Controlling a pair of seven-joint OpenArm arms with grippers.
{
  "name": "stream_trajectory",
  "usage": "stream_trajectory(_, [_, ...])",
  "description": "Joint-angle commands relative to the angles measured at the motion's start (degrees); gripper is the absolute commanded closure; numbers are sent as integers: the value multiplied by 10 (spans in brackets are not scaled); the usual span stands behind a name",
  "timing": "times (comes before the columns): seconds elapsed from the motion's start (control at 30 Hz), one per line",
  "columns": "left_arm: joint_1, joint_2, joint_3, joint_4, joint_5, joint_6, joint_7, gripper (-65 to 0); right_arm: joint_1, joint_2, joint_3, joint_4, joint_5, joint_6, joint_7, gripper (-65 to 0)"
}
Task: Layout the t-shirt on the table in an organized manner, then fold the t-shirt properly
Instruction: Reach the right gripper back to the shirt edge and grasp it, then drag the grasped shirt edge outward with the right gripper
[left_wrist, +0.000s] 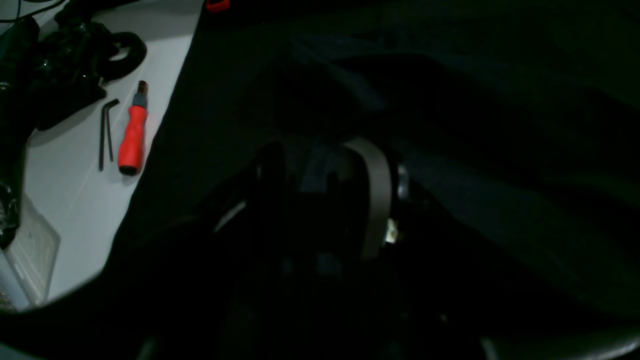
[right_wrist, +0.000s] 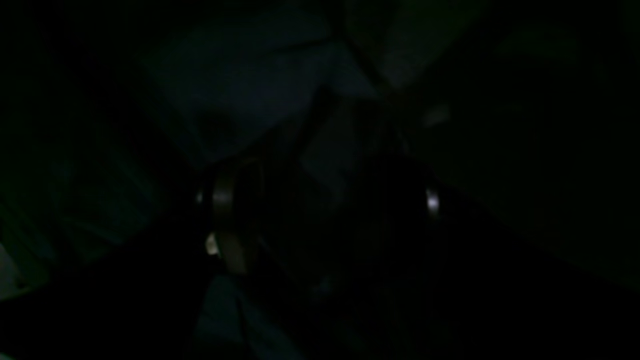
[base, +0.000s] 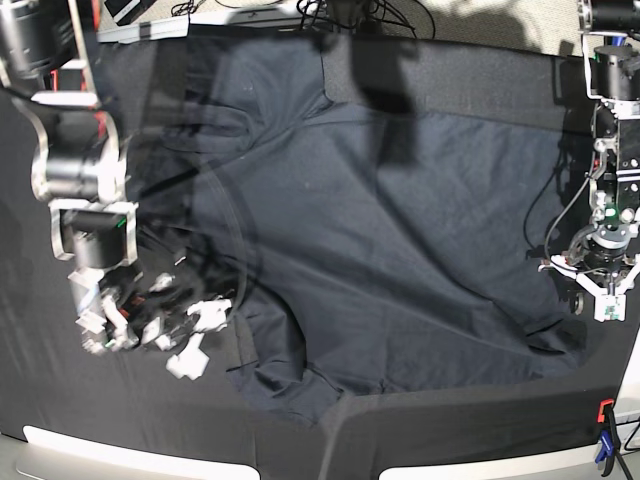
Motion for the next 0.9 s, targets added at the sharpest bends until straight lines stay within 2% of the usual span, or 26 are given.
stream_trajectory(0.0, [-12,-10,-4,10,0,3,-14,-204,15,-2,2,8,9,5,5,-377])
stream_trajectory(0.2, [-12,-10,-4,10,0,3,-14,-204,13,-16,2,8,12,5,19,-377])
stream_trajectory(0.37, [-12,-10,-4,10,0,3,-14,-204,25,-16,2,8,14,5,59,-377])
stream_trajectory(0.63, [-11,-10,-4,9,0,3,-14,-204,64,-16,2,8,73,6,5,-377])
stream_trajectory(0.87, [-11,-10,-4,9,0,3,-14,-204,36,-19,2,8,38,6,-12,-377])
